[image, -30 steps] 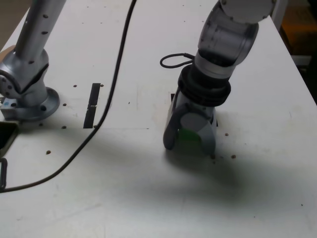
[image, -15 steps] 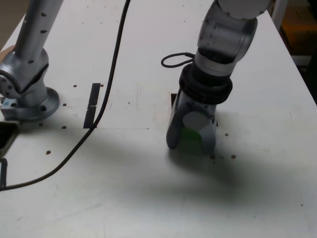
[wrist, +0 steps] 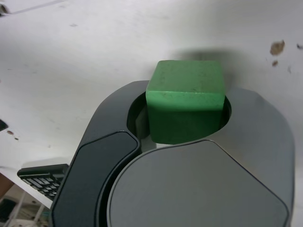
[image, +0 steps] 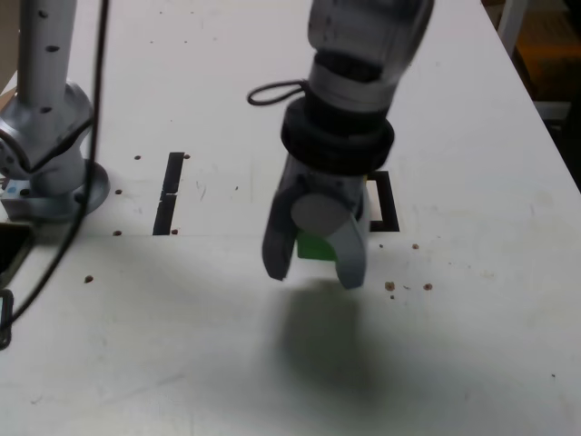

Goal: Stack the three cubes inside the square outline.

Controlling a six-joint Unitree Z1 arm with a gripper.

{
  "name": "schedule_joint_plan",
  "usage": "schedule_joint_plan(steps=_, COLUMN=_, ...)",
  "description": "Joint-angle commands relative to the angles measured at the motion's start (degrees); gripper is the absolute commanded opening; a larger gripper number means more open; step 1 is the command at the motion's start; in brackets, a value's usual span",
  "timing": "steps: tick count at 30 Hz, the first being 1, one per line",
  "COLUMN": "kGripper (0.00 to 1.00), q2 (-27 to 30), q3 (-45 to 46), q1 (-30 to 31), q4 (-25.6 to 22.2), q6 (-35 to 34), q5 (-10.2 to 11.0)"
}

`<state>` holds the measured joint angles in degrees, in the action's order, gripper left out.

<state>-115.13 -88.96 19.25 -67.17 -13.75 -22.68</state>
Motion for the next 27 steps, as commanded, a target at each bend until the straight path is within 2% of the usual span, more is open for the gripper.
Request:
schedule_joint_plan(steps=1, kGripper=0.22, q2=1.53, q3=-0.51, q1=0.83, q4=-0.86, q6=-0.73, q5=-0.08)
schedule_joint_plan(steps=5, kGripper=0.22, q2=3.14, q3=-1.85, q1=1.21, q4=-2.61, q6=-2.24, q5=1.76)
schedule_joint_plan(steps=8, kGripper=0.22, q2=3.79, q3=-4.32, q1=0.76, q4=-4.45, q6=-3.04, q5=5.14)
schedule_joint_plan(steps=15, kGripper=0.22, q2=3.58, q3=-7.87, q1=-2.88, q4=-7.66, q6=-2.70, q5=10.78)
schedule_joint_plan(steps=20, kGripper=0.22, q2=3.31, q3=-8.10, q1=-6.54, q4=-8.73, q6=-0.74, q5=12.56)
schedule_joint_plan(steps=27, kGripper=0.22, q2=2.16, q3=-8.07, q1=-10.47, q4=-9.47, q6=2.37, q5=12.86)
